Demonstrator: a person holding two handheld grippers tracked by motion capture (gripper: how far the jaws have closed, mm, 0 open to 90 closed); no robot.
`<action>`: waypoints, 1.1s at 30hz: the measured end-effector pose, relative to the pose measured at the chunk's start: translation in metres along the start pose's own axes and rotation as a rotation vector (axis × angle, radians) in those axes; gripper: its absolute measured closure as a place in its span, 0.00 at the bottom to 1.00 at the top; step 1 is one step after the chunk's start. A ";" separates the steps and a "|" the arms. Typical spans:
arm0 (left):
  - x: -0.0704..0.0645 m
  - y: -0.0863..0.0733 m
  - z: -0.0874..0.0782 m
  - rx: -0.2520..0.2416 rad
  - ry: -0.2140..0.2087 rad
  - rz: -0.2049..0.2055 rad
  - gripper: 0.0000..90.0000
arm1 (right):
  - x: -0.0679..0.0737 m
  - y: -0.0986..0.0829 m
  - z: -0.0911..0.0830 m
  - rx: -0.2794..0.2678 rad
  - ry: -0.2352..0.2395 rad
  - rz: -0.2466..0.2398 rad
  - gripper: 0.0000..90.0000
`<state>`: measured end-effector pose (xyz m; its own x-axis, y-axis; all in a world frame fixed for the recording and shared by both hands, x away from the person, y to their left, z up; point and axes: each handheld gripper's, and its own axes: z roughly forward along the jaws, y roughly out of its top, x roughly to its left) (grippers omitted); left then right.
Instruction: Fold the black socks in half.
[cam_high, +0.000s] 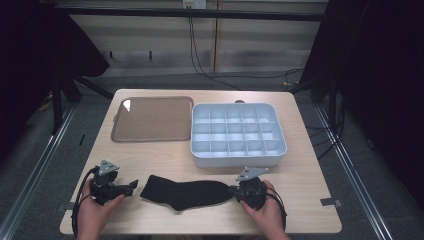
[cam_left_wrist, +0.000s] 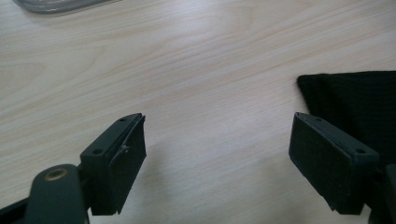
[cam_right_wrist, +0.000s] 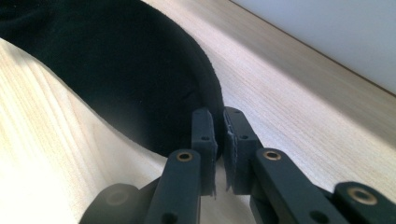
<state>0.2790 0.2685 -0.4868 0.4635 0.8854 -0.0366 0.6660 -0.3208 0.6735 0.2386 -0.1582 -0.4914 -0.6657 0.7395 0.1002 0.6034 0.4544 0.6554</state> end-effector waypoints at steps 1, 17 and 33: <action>0.000 0.000 0.000 0.000 0.000 0.000 0.21 | 0.000 0.000 0.000 0.000 0.000 0.000 0.94; -0.017 0.021 -0.013 0.042 -0.070 -0.048 0.22 | 0.001 -0.003 0.001 -0.015 0.001 0.009 0.96; -0.048 0.021 -0.010 0.128 -0.124 0.017 0.32 | 0.002 -0.004 0.003 -0.034 0.004 0.033 0.96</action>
<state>0.2645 0.2230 -0.4635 0.5382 0.8339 -0.1222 0.7228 -0.3820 0.5759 0.2367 -0.1566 -0.4961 -0.6473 0.7518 0.1255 0.6102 0.4124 0.6764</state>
